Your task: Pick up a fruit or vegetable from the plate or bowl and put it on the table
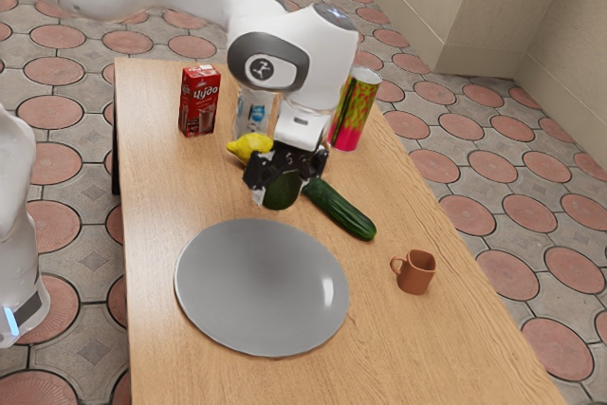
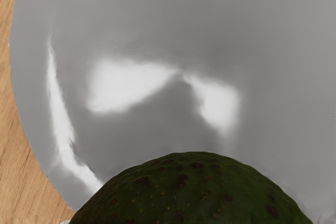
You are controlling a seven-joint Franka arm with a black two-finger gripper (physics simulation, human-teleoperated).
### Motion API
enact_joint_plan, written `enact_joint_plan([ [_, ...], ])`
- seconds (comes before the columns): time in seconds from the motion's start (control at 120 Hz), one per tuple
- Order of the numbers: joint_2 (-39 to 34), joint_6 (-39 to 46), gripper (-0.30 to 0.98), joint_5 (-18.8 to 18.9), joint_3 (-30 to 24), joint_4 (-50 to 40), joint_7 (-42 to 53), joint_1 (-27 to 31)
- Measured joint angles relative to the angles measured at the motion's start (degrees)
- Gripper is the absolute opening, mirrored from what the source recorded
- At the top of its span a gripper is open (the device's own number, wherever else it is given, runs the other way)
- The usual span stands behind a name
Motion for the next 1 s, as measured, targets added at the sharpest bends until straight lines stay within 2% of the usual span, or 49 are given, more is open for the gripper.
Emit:
enact_joint_plan([
  [0.267,-1.87,-13.67,0.36,5.42,11.09,0.04,-10.62,0.10],
  [0.508,-1.82,-24.25,0.37,7.63,13.82,-0.93,-20.16,0.06],
  [0.733,-1.34,-21.95,0.38,9.33,15.89,-2.89,-26.46,0.08],
  [0.833,-1.18,-20.43,0.54,9.34,15.96,-3.32,-28.62,0.09],
  [1.0,-0.96,-18.98,0.63,9.12,16.54,-3.32,-31.72,0.08],
])
